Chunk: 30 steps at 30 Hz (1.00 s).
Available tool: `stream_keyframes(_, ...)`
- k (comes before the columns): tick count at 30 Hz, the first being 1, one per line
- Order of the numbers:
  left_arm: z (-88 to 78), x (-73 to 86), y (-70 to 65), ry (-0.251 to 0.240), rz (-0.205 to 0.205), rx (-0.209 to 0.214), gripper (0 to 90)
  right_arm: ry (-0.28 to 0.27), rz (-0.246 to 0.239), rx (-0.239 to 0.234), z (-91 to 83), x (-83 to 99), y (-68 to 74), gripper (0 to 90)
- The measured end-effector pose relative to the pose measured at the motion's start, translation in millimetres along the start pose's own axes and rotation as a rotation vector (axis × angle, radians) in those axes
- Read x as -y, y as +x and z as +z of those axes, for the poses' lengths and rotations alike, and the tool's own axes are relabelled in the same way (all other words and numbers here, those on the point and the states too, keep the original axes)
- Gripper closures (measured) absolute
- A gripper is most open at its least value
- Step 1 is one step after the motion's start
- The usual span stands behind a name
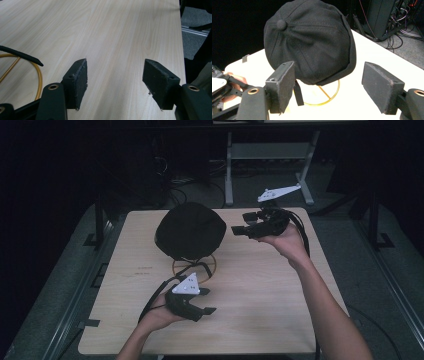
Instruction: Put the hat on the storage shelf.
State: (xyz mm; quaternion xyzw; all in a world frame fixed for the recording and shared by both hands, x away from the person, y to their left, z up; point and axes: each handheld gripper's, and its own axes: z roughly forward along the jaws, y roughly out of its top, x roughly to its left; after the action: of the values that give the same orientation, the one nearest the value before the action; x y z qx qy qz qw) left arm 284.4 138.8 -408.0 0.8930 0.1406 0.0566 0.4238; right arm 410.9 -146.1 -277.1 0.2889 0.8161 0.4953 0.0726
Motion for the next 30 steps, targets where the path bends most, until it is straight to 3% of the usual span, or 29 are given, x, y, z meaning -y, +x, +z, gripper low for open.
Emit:
stream_keyframes(17, 0.2, 0.1, 0.3, 0.004, -0.001, 0.005, 35.3, 0.002, 0.024, 0.01, -18.6, 29.1, -6.1, 24.2)
stream_keyframes(30, 6.8, 0.1, -3.0, 0.034, 0.003, 0.006, 32.3, 0.002, 0.081, 0.024, -34.3, 59.3, -13.1, 20.1)
